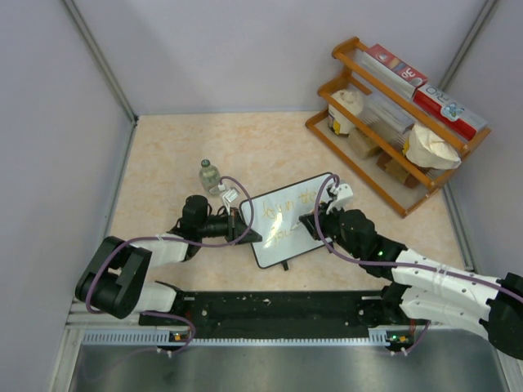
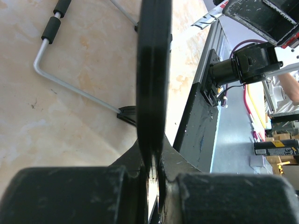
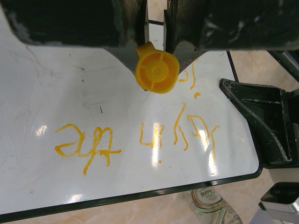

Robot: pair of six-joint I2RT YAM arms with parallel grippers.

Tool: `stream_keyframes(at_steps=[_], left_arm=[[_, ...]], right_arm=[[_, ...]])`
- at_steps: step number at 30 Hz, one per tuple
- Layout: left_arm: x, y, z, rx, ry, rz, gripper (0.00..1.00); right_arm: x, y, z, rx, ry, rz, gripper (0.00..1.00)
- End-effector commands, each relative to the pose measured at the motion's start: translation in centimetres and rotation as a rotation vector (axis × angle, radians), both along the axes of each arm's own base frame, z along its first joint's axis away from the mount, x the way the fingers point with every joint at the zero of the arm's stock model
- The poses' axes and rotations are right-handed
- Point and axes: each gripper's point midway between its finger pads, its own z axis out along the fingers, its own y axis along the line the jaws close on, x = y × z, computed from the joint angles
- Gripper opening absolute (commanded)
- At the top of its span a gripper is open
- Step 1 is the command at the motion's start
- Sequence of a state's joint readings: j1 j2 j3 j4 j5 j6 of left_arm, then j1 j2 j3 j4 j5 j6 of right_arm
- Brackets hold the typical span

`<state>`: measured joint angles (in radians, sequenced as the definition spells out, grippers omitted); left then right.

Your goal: Write a sentence on the whiteboard

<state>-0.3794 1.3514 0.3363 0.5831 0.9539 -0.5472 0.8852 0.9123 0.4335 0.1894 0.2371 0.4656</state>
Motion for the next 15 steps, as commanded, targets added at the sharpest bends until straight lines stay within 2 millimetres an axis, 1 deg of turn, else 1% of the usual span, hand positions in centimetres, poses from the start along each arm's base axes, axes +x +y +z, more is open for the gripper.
stream_keyframes(at_steps=[1,10,13,15], left_arm=[[-1.1,0.1,-0.9,0.01,0.019,-0.039,0.0],[-1.1,0.1,-0.9,0.011,0.022,-0.037,0.0],[-1.1,0.1,-0.9,0.011,0.022,-0.039,0.0],[-1.1,0.1,-1.0,0.012,0.023,-0.038,0.0]], right_arm=[[0.0,-0.6,-1.0,-0.03,0.021,-0.012,0.0],[-0.4,-0.8,-2.0,-0.055,0.042,-0.001,0.0],[-0.5,-0.9,-1.9,-0.052,0.039,-0.002,0.0],[-0.4,-1.0,-1.4,-0.043,0.026,-0.004,0.0]])
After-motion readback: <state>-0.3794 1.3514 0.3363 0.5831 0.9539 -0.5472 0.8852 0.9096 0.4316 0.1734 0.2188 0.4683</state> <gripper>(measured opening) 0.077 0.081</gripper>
